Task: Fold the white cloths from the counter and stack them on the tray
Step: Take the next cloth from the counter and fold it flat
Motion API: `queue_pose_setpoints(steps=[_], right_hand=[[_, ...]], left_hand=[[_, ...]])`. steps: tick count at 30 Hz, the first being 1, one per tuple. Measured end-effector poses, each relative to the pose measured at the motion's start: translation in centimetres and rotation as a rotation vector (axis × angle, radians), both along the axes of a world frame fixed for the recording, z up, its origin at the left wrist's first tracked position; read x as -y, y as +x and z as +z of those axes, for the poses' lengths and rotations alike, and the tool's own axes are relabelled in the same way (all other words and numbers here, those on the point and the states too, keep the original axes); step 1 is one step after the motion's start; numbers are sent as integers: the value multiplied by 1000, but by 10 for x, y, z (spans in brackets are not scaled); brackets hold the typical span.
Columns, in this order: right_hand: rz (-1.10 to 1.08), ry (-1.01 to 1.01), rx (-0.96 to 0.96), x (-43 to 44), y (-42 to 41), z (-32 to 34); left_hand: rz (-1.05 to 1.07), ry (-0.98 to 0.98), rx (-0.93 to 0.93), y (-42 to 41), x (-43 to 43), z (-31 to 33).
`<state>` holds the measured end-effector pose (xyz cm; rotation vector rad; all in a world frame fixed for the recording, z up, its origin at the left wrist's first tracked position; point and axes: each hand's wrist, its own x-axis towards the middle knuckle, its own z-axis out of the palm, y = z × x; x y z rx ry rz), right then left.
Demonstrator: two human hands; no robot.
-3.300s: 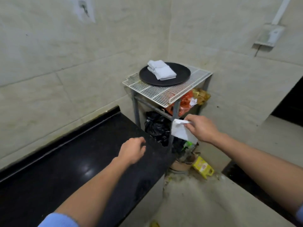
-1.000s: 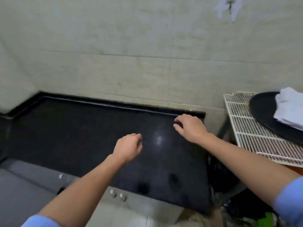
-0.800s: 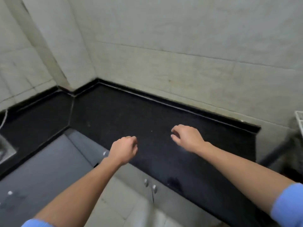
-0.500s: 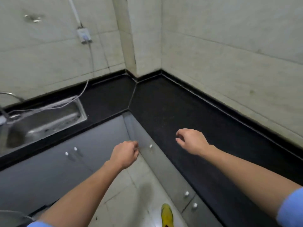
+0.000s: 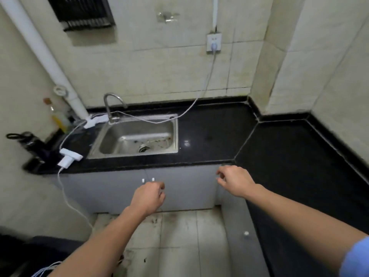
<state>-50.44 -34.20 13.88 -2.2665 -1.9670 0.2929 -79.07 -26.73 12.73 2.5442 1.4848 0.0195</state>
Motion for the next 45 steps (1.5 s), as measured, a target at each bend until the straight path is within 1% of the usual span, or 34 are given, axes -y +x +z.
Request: queue_pose_setpoints(steps=[4, 8, 17, 24, 27, 31, 35, 37, 40, 45], right_hand=[[126, -27, -20, -80, -27, -10], [217, -34, -15, -159, -58, -16], [221, 13, -61, -333, -105, -1], [313, -123, -59, -435, -141, -25], [364, -144, -61, -485, -155, -40], [411, -189, -83, -550, -182, -58], [456, -255, -97, -595, -214, -75], [454, -311, -108, -610, -229, -86], [449, -344, -74, -628, -246, -98], [304, -402, -40, -635, -261, -123]], left_hand=[[120, 1, -19, -32, -48, -7], [190, -20, -11, -57, -117, -15], [268, 7, 36, -108, -292, 3], [332, -72, 93, -141, -372, -28], [372, -123, 70, -162, -404, -39], [442, -161, 26, -188, -456, -38], [485, -172, 30, -215, -510, -36], [461, -193, 24, -226, -538, -37], [443, -179, 13, -242, -589, -48], [391, -200, 100, -260, -691, -91]])
